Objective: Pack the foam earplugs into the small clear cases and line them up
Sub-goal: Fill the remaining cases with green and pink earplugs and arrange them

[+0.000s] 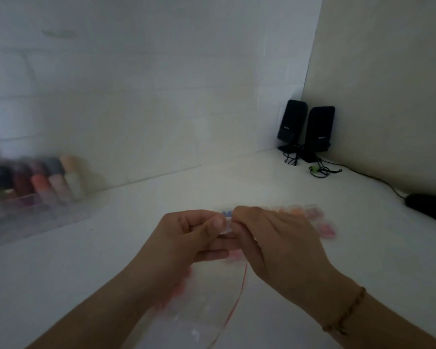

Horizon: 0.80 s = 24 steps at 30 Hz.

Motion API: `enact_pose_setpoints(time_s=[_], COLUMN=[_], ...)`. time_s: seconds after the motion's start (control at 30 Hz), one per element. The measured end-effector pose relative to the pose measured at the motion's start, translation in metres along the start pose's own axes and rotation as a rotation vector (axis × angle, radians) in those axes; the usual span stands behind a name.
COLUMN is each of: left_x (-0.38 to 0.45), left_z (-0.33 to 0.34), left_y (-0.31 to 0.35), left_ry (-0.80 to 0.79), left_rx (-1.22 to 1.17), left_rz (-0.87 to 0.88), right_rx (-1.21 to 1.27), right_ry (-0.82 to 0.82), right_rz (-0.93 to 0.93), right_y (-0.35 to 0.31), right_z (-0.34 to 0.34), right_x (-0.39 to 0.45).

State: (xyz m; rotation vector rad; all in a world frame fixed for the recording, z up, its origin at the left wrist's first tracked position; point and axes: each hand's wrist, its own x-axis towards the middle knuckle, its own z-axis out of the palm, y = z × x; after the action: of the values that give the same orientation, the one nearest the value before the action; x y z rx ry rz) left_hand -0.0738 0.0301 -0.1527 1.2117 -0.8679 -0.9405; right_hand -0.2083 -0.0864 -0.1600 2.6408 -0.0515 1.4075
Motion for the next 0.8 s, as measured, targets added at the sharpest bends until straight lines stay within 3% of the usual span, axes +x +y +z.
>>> enact_pose_setpoints(time_s=[0.23, 0.8], left_x=[-0.004, 0.003], left_z=[0.002, -0.002], left_y=[0.000, -0.005], left_ry=[-0.012, -0.110], left_rx=[-0.003, -0.030], left_rz=[-0.024, 0.043], right_rx=[-0.012, 0.087], right_ry=[-0.088, -0.017], right_rz=[0.054, 0.229], right_y=[-0.005, -0.012], right_z=[0.001, -0.003], right_x=[0.001, 0.002])
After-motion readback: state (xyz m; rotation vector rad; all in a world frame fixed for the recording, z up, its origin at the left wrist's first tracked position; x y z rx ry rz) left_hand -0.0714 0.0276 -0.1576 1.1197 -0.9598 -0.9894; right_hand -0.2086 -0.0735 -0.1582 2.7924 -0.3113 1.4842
